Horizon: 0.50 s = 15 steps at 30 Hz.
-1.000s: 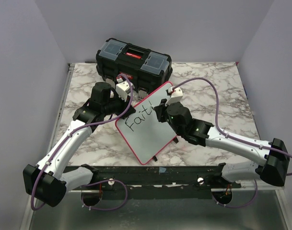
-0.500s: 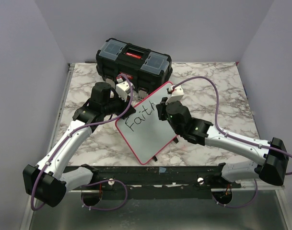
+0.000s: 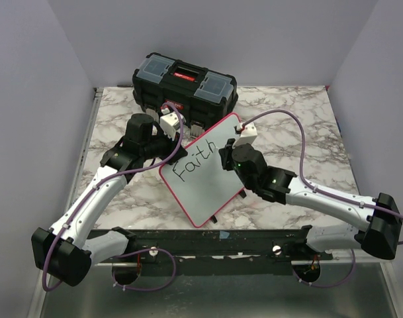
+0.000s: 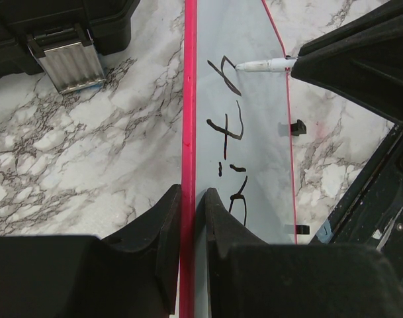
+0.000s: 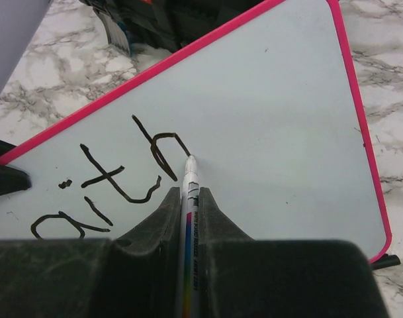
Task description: Write a sentence on the whiteboard
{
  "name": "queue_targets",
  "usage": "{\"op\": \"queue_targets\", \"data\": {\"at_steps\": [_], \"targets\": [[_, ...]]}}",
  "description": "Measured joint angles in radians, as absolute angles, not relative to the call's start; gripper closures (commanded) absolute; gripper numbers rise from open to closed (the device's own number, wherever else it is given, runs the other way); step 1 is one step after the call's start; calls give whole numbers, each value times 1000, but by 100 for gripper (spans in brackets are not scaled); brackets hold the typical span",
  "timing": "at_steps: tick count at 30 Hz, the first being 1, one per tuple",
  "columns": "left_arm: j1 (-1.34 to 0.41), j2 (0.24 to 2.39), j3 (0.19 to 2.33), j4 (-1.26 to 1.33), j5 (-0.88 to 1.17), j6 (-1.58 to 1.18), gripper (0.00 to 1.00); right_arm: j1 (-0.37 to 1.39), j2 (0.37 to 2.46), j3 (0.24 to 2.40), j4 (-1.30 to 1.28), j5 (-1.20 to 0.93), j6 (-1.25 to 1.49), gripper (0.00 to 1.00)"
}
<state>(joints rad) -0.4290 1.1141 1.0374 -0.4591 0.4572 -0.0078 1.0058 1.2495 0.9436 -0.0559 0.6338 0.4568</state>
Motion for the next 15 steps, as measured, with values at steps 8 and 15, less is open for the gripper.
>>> {"op": "queue_targets", "data": {"at_steps": [8, 15], "targets": [[-434, 1105, 1037, -458, 457, -7, 100, 1006, 1196, 891, -82, 626, 490, 99], [-434, 1102, 1037, -458, 457, -5, 100, 1006, 1137, 877, -154, 627, 501, 99]]}}
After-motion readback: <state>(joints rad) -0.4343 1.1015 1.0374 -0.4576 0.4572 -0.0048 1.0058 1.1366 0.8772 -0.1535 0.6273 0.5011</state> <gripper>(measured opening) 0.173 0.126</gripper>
